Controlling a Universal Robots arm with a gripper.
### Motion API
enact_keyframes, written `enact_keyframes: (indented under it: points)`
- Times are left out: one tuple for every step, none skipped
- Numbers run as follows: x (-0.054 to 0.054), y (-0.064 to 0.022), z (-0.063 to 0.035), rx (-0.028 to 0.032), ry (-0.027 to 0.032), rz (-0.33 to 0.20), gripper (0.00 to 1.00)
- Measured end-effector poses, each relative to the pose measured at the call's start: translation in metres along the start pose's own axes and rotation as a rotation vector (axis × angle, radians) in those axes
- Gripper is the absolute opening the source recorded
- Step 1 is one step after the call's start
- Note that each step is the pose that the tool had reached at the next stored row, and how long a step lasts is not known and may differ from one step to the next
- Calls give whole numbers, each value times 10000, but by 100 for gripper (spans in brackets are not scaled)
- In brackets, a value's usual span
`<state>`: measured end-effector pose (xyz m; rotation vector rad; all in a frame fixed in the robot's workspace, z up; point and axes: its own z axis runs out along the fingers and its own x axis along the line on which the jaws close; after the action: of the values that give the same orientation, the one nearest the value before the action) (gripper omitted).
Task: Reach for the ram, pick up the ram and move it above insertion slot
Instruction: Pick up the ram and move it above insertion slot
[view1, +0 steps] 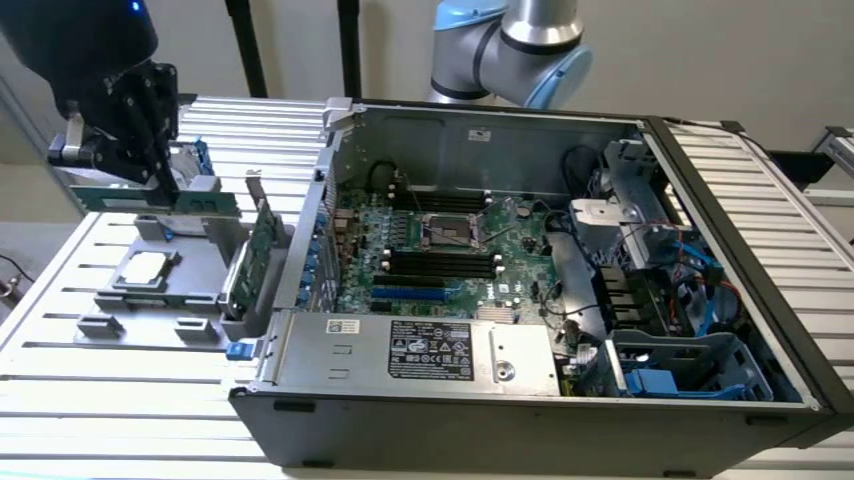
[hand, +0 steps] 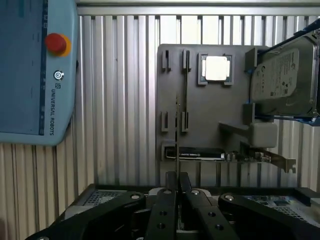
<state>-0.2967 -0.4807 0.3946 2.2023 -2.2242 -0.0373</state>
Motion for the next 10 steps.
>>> enact_keyframes:
  points:
    - [-1, -44, -26, 0, -25, -1, 13]
    - [-1, -93, -50, -3, -50, -2, 13]
    - [-2, -137, -69, -5, -75, -3, 13]
    - [-2, -181, -86, -6, -99, -2, 13]
    - [-3, -226, -102, -8, -119, -3, 13]
    - [-3, -271, -116, -10, -140, -3, 13]
    - [-4, -317, -129, -10, -160, -5, 13]
    - [-5, -362, -141, -11, -180, -5, 13]
    - [-5, -407, -151, -14, -196, -5, 13]
    - [-6, -453, -160, -15, -210, -5, 13]
